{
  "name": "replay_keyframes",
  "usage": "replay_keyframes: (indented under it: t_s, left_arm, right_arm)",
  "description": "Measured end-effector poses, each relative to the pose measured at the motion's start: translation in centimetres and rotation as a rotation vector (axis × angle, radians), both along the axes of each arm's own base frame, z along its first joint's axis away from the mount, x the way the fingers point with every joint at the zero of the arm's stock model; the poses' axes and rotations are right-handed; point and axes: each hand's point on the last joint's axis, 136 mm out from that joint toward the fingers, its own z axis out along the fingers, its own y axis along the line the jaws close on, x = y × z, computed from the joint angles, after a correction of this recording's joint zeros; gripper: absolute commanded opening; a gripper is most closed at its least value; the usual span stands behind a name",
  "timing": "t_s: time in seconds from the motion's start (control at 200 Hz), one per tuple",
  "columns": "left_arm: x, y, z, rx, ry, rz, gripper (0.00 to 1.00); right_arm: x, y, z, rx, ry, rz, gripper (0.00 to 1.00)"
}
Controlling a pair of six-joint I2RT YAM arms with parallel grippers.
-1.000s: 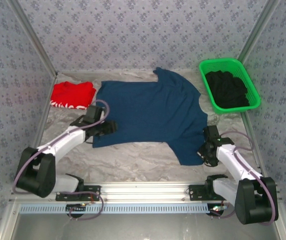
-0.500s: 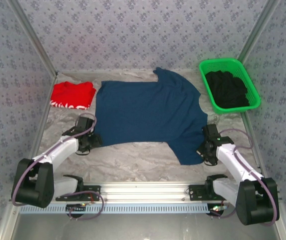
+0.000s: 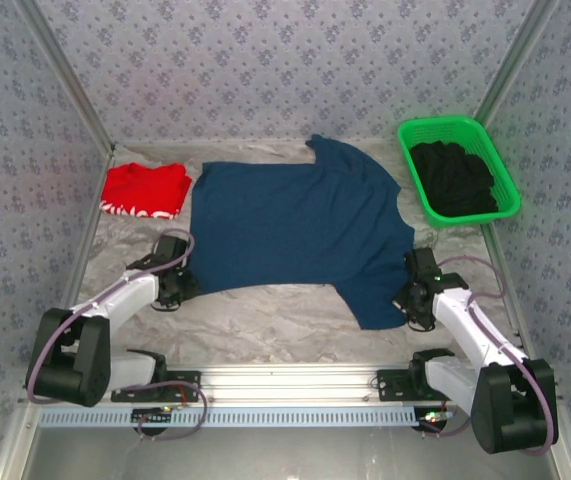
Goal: Fold the inside-out t-shirt
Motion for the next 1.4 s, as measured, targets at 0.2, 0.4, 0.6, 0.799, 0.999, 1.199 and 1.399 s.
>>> replay_keyframes:
  t_s: [0.2, 0.4, 0.6, 0.799, 0.999, 1.199, 1.399]
  left_arm:
    - [0.4, -0.2, 0.1, -0.009, -0.012, -0.003, 0.0]
    - [0.5, -0.4, 0.3, -0.017, -0.015, -0.005, 0.0]
    - [0.7, -0.6, 1.7, -0.032, -0.032, -0.007, 0.0]
    - [3.3, -0.5, 4.3, -0.064, -0.11, 0.014, 0.0]
    - [6.7, -0.5, 6.0, -0.099, -0.17, 0.028, 0.0]
    - [12.0, 0.0, 7.4, -0.117, -0.23, 0.048, 0.0]
    - [17.0, 0.6, 9.1, -0.119, -0.296, 0.06, 0.0]
  right_arm:
    - [-0.1, 0.0, 0.8, 0.0, -0.01, 0.008, 0.0]
    - [-0.4, 0.1, 3.3, 0.014, -0.064, 0.018, 0.0]
    - [0.2, 0.8, 7.7, 0.05, -0.15, 0.042, 0.0]
    - [2.7, 2.2, 10.6, 0.096, -0.171, 0.093, 0.0]
    - [8.8, 4.0, 11.7, 0.135, -0.163, 0.176, 0.0]
    - [18.6, 4.8, 13.6, 0.144, -0.251, 0.235, 0.0]
    - [27.6, 4.0, 14.6, 0.127, -0.34, 0.252, 0.0]
